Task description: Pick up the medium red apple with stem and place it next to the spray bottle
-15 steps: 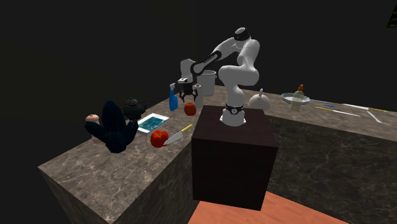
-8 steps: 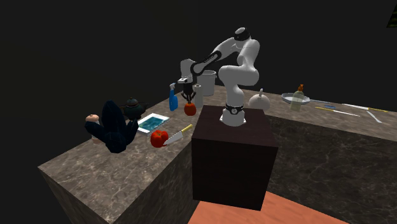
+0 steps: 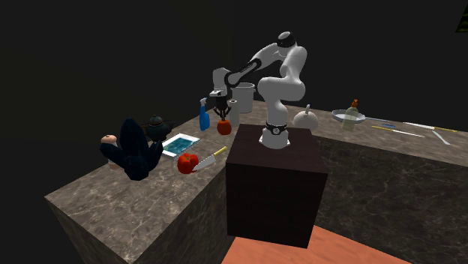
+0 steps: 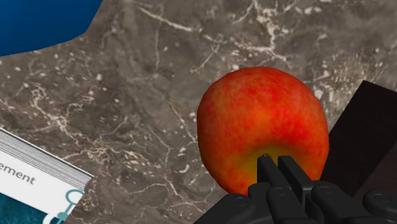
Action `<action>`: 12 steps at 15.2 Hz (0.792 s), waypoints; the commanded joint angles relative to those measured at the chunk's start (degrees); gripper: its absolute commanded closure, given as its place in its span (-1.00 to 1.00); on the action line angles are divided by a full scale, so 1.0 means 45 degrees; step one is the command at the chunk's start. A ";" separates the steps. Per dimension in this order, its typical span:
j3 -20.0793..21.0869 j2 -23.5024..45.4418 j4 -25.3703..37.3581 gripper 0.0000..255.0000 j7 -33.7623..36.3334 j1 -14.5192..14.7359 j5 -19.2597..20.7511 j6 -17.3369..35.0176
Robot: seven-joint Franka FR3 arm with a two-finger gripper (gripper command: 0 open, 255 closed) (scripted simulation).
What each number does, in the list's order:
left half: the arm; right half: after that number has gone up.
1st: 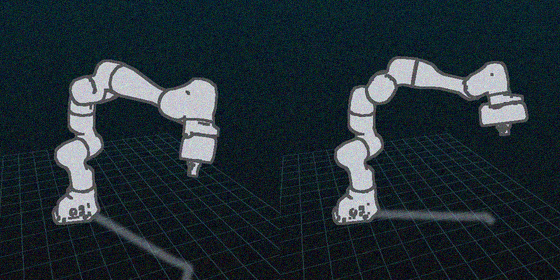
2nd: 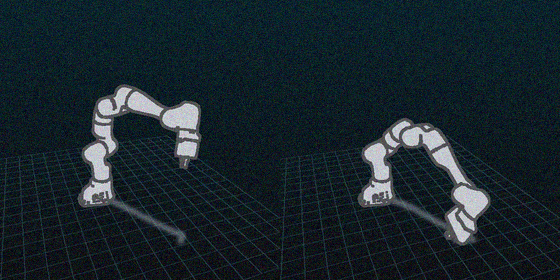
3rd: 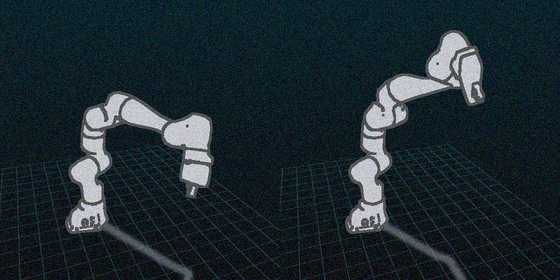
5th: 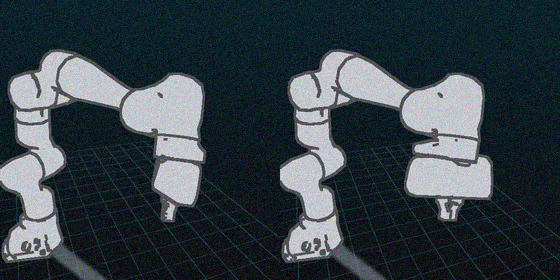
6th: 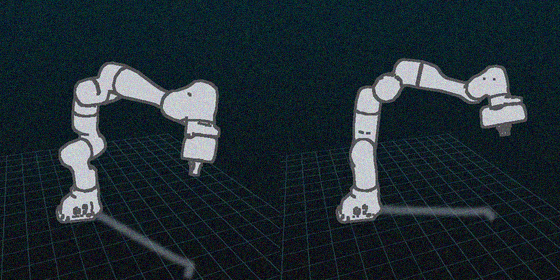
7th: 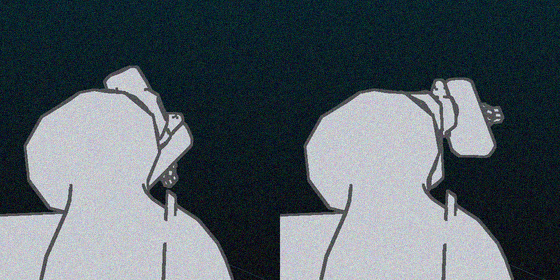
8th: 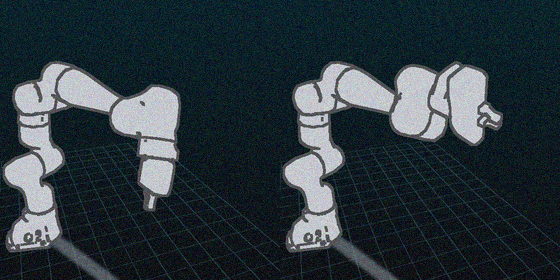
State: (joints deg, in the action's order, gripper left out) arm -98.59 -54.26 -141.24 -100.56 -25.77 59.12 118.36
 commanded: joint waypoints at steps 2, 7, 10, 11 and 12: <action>0.0643 0.0085 -0.0044 1.00 -0.0109 -0.0361 -0.0418 -0.0334; 0.1707 0.0155 -0.0023 1.00 -0.0305 -0.0946 -0.1090 -0.0956; 0.2326 0.0168 0.0031 1.00 -0.0407 -0.1264 -0.1474 -0.1348; 0.2528 0.0167 0.0055 1.00 -0.0438 -0.1364 -0.1599 -0.1482; 0.2728 0.0164 0.0083 1.00 -0.0468 -0.1461 -0.1722 -0.1616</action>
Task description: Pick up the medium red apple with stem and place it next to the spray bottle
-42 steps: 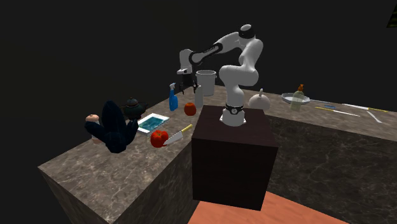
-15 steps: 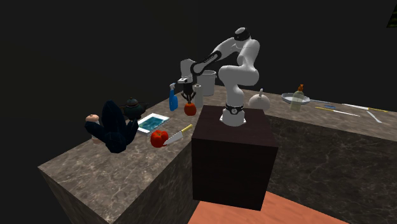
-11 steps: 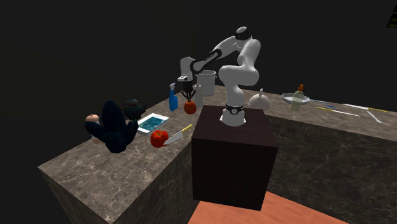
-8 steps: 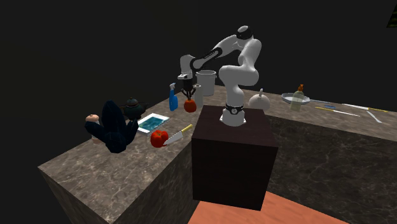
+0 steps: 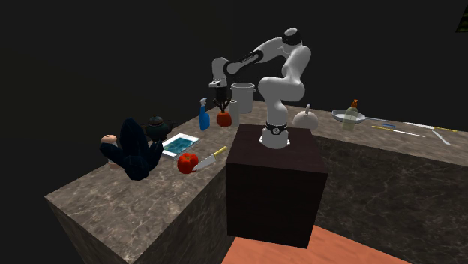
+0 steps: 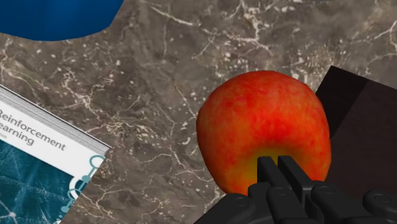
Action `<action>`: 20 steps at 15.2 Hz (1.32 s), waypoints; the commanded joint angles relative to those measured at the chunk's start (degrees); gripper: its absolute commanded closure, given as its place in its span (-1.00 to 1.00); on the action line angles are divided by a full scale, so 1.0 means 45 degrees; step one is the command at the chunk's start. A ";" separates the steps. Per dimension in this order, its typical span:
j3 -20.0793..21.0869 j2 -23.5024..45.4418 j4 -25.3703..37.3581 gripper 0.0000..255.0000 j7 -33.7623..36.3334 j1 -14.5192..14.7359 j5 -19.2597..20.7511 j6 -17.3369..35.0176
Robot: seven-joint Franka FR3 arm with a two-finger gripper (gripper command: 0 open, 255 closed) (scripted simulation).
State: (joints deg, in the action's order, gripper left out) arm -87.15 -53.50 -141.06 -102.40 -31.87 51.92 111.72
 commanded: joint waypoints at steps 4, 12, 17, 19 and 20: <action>0.0963 -0.0029 0.0188 1.00 -0.0165 -0.0456 -0.0596 -0.0691; 0.2380 -0.0106 0.0630 1.00 -0.0327 -0.0987 -0.1477 -0.1815; 0.3171 -0.0146 0.1005 1.00 -0.0401 -0.1209 -0.1985 -0.2523; 0.3466 -0.0155 0.1176 1.00 -0.0427 -0.1276 -0.2180 -0.2805; 0.3610 -0.0157 0.1265 1.00 -0.0439 -0.1305 -0.2276 -0.2945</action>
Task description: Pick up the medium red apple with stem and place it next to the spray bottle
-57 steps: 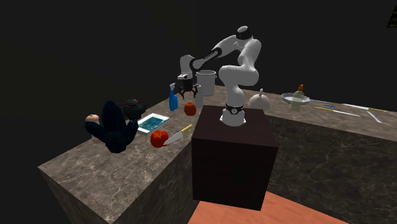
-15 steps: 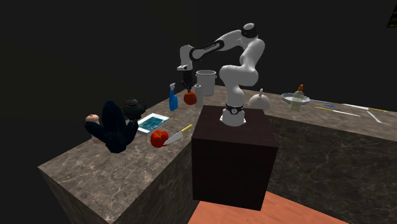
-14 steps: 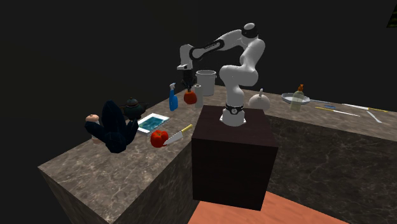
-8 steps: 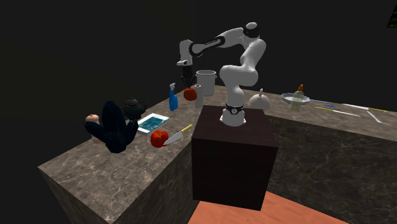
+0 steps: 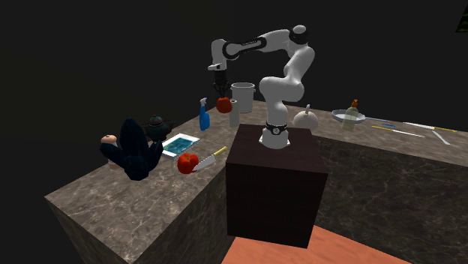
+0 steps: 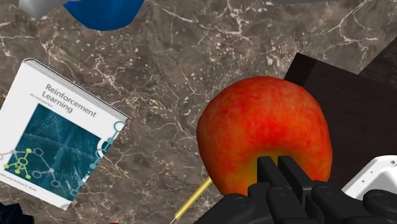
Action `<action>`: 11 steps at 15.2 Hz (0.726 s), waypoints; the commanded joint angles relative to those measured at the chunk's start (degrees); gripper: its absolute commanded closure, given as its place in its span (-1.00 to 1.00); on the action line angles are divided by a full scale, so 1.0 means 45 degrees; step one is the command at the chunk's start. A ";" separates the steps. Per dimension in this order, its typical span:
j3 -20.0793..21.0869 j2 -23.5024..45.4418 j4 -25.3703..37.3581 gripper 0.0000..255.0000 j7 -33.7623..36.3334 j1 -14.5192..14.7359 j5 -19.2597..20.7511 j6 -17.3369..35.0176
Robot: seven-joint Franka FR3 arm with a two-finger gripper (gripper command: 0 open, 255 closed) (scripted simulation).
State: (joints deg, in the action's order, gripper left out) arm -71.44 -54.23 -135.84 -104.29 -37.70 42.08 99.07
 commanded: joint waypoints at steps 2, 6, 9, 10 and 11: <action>0.0397 0.0003 0.0291 1.00 -0.0042 -0.0060 -0.0279 -0.0413; 0.0921 0.0017 0.0698 1.00 -0.0083 -0.0127 -0.0640 -0.0971; 0.1285 0.0044 0.1032 1.00 -0.0111 -0.0153 -0.0901 -0.1386; 0.1401 0.0057 0.1148 1.00 -0.0120 -0.0158 -0.0986 -0.1523; 0.1514 0.0072 0.1267 1.00 -0.0130 -0.0160 -0.1069 -0.1660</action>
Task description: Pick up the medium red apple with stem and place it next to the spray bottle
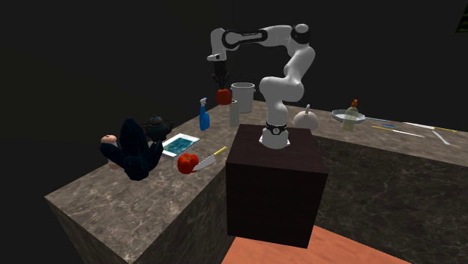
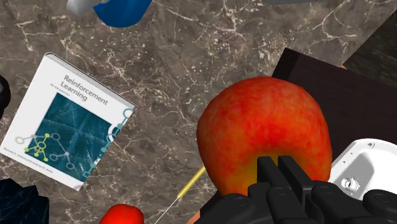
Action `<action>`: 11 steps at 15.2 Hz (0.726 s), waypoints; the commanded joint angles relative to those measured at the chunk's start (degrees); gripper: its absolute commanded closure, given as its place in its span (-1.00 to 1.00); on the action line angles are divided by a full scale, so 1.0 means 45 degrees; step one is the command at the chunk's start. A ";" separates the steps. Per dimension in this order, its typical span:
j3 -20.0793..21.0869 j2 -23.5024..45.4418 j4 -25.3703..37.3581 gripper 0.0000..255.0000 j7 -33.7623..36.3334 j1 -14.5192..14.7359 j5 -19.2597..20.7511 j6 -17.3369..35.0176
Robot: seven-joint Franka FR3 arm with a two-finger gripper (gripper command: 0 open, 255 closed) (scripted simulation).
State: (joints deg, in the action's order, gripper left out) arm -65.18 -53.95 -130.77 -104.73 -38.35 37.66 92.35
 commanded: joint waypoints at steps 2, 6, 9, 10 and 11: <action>0.0341 0.0044 0.0387 1.00 -0.0050 -0.0014 -0.0251 -0.0441; 0.0748 0.0137 0.0909 1.00 -0.0087 0.0011 -0.0568 -0.0984; 0.1027 0.0228 0.1328 1.00 -0.0116 0.0048 -0.0795 -0.1389; 0.1114 0.0262 0.1473 1.00 -0.0125 0.0064 -0.0869 -0.1523; 0.1200 0.0299 0.1620 1.00 -0.0135 0.0081 -0.0942 -0.1657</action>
State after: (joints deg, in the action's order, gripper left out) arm -60.41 -52.57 -123.91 -105.33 -37.77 33.76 85.61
